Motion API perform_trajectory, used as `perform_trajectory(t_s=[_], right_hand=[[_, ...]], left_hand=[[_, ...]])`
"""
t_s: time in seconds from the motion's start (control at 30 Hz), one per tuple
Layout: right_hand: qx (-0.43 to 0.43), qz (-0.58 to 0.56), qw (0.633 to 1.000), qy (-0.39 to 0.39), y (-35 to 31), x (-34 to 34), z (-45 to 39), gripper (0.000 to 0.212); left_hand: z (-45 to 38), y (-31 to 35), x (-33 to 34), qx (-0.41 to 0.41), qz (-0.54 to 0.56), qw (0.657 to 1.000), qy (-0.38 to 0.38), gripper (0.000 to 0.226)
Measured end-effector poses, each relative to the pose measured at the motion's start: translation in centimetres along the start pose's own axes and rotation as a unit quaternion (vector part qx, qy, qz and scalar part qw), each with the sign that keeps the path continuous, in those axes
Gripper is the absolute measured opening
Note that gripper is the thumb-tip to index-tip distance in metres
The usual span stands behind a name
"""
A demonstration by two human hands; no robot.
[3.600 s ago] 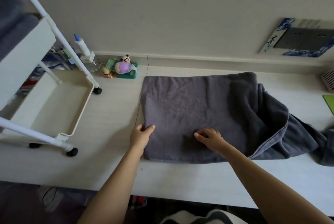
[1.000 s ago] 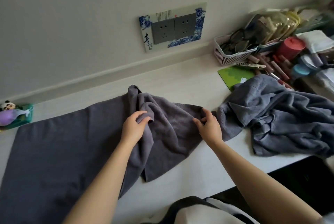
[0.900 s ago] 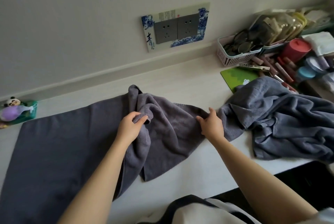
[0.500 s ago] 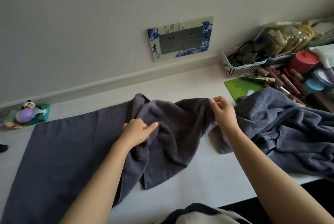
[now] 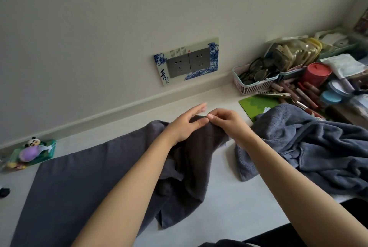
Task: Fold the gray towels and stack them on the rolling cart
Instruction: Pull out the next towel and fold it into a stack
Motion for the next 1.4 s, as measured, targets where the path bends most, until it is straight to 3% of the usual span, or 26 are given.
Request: perform_trajectory(t_s=[0.1,0.2,0.33,0.47,0.57,0.67,0.73,0.83,0.93,1.0,1.13,1.23,1.33,1.4], right_hand=[[0.015,-0.059,0.998,0.014,0.2,-0.9,0.2,0.018],[0.041,-0.066,0.997,-0.029,1.3,-1.5,0.6,0.034],[0.089,-0.006,0.987,-0.135,2.7,-1.7,1.2,0.040],[0.092,-0.088,0.986,-0.107,2.4,-3.4,0.7,0.034],[0.045,-0.161,0.984,-0.061,0.8,-4.5,-0.5,0.047],[-0.015,-0.154,0.987,-0.028,-2.1,-4.4,-1.5,0.029],[-0.053,-0.127,0.990,-0.035,-4.4,-3.9,-2.1,0.019],[-0.051,-0.134,0.989,-0.047,-6.4,-3.0,-2.9,0.016],[-0.016,-0.202,0.979,-0.020,-6.2,-2.9,-3.4,0.022],[0.008,-0.248,0.968,-0.018,-5.2,-3.2,-3.4,0.032],[0.056,-0.258,0.959,-0.105,-2.6,-3.3,-2.6,0.078],[0.039,-0.202,0.973,-0.101,-1.4,-3.1,-2.2,0.063],[0.024,-0.220,0.974,-0.047,-1.8,-3.4,-2.3,0.066],[0.005,-0.207,0.978,-0.034,-2.7,-3.6,-2.3,0.062]], left_hand=[[-0.8,1.4,-0.2,-0.002,-0.054,0.998,-0.010,0.005],[-1.3,2.0,-0.7,-0.003,-0.036,0.999,0.034,0.021],[-1.6,2.1,-2.0,-0.036,0.088,0.987,0.132,0.018],[-1.0,1.2,-4.2,-0.066,0.110,0.973,0.191,0.018],[-0.4,0.6,-5.2,-0.068,0.062,0.983,0.160,0.024],[-0.6,1.5,-5.8,-0.076,-0.008,0.995,0.059,0.046],[-1.0,3.4,-5.4,-0.023,-0.007,1.000,-0.008,0.067],[-2.0,6.0,-4.0,0.024,0.054,0.996,-0.064,0.050],[-2.7,7.5,-2.9,0.031,0.025,0.998,-0.042,0.012],[-2.9,7.7,-2.5,0.034,0.039,0.998,-0.032,0.012],[-2.8,7.8,-2.9,-0.007,0.211,0.977,-0.021,0.017],[-2.7,7.7,-3.3,-0.034,0.264,0.964,0.007,0.020],[-2.5,8.1,-3.5,-0.053,0.221,0.973,0.041,0.022],[-2.2,8.6,-3.4,-0.060,0.164,0.985,0.014,0.041]])
Point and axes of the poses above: each hand's wrist, its own z-axis away from the middle knuckle, its own x-axis out of the palm, y = z × x, the point moved 1 cm from there along -z, towards the middle knuckle, and after that the axes turned 3 degrees about y, right-handed, at the moved point
